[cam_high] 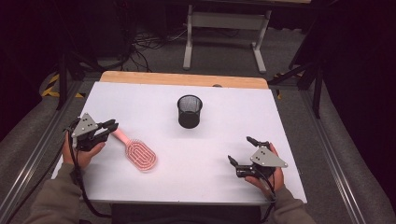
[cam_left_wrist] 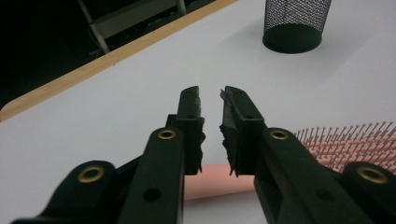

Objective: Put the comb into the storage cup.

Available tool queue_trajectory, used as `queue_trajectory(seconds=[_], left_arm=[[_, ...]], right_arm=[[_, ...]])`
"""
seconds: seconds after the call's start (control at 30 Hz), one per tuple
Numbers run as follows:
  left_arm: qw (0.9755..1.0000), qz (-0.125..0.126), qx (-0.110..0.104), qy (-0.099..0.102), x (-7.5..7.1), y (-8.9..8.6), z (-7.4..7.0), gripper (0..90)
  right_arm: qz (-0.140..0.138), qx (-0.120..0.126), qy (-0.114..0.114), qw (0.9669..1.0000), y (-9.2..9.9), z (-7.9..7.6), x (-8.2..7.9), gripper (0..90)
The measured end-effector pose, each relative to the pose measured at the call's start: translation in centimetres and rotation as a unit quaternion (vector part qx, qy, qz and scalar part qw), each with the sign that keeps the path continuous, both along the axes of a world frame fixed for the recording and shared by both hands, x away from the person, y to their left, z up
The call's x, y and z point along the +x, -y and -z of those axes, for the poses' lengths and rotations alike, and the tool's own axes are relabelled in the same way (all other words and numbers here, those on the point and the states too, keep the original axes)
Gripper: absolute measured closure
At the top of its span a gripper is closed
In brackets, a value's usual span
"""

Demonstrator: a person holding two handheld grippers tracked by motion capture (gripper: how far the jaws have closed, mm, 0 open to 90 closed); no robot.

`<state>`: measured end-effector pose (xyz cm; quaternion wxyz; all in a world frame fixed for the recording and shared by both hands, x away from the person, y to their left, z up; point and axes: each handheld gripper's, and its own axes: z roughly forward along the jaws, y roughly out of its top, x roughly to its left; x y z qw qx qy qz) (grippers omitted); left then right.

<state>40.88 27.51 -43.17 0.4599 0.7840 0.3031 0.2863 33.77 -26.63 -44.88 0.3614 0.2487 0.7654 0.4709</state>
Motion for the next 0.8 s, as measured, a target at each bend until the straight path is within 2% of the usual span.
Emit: queue_trajectory(seconds=[0.23, 0.3, 0.43, 0.63, 0.73, 0.8], left_arm=[[0.9999, -0.004, 0.01, -0.011, 1.3, 0.3, -0.1, 89.3], [0.9997, -0.005, 0.012, -0.021, 1.8, 0.4, 0.1, 89.4], [0.9986, -0.014, 0.03, -0.043, 3.1, 0.8, 0.6, 89.6], [0.9952, -0.029, 0.052, -0.078, 4.7, 1.1, 1.5, 89.7], [0.9928, -0.032, 0.062, -0.097, 5.2, 1.2, 2.1, 89.7], [0.9906, -0.037, 0.077, -0.107, 5.4, 1.3, 2.4, 89.7]], right_arm=[[-0.001, -0.003, -0.004, 1.0, -0.1, 0.2, 0.1, 9.1], [-0.001, -0.005, -0.004, 1.0, -0.1, 0.2, 0.1, 9.1], [-0.002, -0.007, -0.006, 1.0, -0.2, 0.3, 0.1, 9.1], [-0.002, -0.008, -0.009, 0.9999, -0.2, 0.4, 0.2, 9.1], [-0.003, -0.01, -0.011, 0.9999, -0.2, 0.5, 0.2, 9.1], [-0.003, -0.01, -0.011, 0.9999, -0.2, 0.5, 0.2, 9.1]])
